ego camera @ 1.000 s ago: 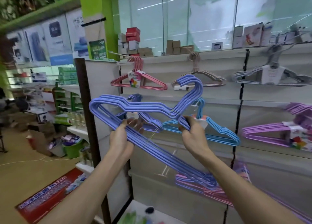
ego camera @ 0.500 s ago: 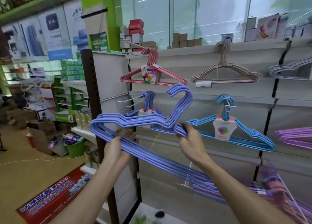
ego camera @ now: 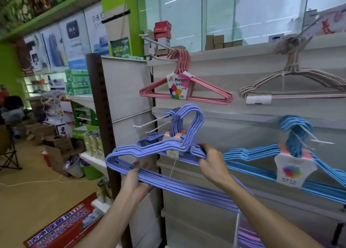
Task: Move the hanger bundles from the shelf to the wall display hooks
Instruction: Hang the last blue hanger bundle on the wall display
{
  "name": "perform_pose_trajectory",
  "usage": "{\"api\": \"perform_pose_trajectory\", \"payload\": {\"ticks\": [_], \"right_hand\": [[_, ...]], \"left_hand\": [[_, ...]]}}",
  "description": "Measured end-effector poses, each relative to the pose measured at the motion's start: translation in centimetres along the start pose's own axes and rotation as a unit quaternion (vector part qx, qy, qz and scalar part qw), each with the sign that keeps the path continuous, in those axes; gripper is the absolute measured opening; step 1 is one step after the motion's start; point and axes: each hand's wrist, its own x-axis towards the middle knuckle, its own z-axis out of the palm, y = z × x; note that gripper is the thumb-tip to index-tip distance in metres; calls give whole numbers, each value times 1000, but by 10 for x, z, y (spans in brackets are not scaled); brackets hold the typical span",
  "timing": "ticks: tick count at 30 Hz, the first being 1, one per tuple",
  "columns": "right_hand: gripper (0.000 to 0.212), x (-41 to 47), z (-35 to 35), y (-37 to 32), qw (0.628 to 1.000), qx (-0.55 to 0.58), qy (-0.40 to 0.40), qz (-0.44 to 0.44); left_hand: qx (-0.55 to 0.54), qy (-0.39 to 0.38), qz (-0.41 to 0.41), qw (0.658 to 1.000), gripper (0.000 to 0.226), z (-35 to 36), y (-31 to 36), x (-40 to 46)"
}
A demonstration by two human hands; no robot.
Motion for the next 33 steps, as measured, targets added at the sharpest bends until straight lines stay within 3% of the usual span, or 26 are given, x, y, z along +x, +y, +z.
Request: {"api": "perform_pose_trajectory", "payload": {"ticks": [7, 15, 25, 33], "right_hand": [[63, 52, 26, 10, 999, -31, -18, 2], [52, 102, 54, 8, 997, -73, -21, 5], [51, 145, 112, 24, 988, -153, 25, 7], [52, 155, 151, 41, 959, -265, 76, 64]], "left_hand": [[-13, 40, -22, 999, 21, 5, 2, 63], [33, 36, -46, 998, 26, 14, 11, 130], [104, 8, -83, 991, 22, -1, 20, 234], [154, -2, -94, 984, 19, -15, 12, 293]]}}
